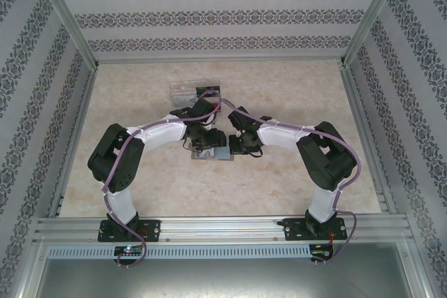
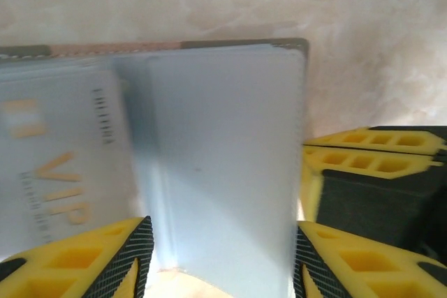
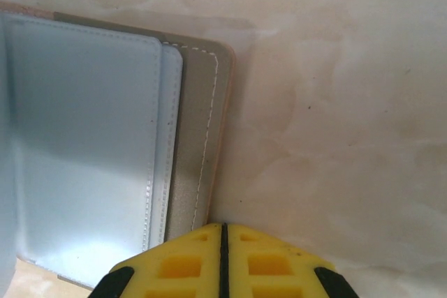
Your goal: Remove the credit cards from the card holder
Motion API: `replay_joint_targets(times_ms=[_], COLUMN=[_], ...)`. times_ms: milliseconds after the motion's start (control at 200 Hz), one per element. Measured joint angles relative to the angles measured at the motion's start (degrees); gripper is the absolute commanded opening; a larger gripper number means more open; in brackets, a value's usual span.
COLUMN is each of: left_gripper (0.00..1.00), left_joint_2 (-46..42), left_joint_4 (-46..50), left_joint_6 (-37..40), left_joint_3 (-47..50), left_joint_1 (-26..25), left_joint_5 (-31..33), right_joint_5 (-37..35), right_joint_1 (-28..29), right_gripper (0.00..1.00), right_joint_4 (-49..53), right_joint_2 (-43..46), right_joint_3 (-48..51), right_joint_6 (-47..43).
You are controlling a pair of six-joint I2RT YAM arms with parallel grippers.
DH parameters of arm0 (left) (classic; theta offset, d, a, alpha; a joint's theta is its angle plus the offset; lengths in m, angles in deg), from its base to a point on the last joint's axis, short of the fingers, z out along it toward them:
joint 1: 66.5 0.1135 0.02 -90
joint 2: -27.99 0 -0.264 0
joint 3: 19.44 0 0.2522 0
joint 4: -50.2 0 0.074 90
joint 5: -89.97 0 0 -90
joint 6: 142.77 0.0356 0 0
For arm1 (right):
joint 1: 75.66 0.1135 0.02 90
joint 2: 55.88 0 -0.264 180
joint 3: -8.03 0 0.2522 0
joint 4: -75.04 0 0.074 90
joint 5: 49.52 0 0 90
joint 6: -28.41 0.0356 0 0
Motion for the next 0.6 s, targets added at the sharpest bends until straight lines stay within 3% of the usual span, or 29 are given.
replay_joint_targets(times_ms=[350, 600], left_gripper=[0.41, 0.25], left_joint_2=[0.4, -6.5], left_joint_4=[-0.8, -0.7], left_joint_6=[1.0, 1.0], left_joint_3=[-1.3, 7.0], left_joint_1=[-1.4, 2.5], left_joint_5=[-0.1, 5.1], right_joint_5=[-1.3, 1.0], right_joint_1=[-2.4, -1.0], right_gripper=[0.02, 0.06], right_joint_4=[-3.2, -4.6], right_joint_2=[3.1, 3.3], right_joint_3=[1.3, 0.4], right_joint_6=[0.1, 0.3])
